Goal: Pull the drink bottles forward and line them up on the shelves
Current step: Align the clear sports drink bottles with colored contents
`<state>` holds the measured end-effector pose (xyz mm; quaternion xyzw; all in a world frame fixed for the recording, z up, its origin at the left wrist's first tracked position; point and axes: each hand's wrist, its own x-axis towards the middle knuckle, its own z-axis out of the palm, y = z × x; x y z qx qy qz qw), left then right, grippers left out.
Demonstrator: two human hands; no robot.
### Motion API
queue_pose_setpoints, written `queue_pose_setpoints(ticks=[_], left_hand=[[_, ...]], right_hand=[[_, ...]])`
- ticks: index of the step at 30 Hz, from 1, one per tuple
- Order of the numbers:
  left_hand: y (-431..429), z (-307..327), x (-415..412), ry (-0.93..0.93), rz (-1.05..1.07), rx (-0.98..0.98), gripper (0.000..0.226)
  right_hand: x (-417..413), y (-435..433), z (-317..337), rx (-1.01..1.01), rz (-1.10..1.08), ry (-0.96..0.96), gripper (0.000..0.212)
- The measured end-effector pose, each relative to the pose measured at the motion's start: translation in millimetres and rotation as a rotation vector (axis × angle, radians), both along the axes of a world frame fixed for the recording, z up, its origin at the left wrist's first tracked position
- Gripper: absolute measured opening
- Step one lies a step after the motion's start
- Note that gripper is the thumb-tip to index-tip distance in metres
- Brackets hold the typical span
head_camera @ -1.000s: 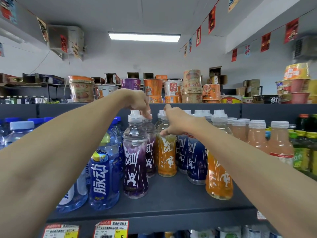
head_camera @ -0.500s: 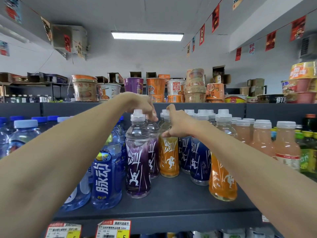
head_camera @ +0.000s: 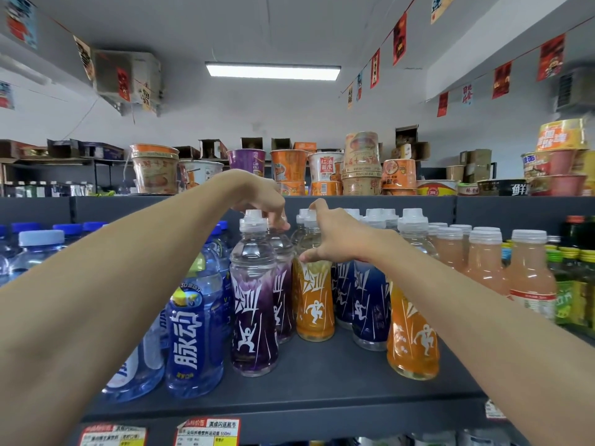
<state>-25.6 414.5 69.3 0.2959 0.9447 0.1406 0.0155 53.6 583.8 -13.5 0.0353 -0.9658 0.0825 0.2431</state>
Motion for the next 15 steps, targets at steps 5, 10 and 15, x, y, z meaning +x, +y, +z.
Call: queue_pose_setpoints(ticks=[5, 10, 15], left_hand=[[-1, -2, 4, -0.007, 0.025, 0.003, 0.051], [-6, -2, 17, -0.140, 0.011, 0.019, 0.074], [-16, -2, 30, -0.109, -0.015, 0.058, 0.084]], right_hand=[[1, -1, -4, -0.003, 0.016, 0.005, 0.112], [2, -1, -8, 0.054, -0.006, -0.003, 0.118], [7, -4, -9, 0.174, -0.063, 0.044, 0.125]])
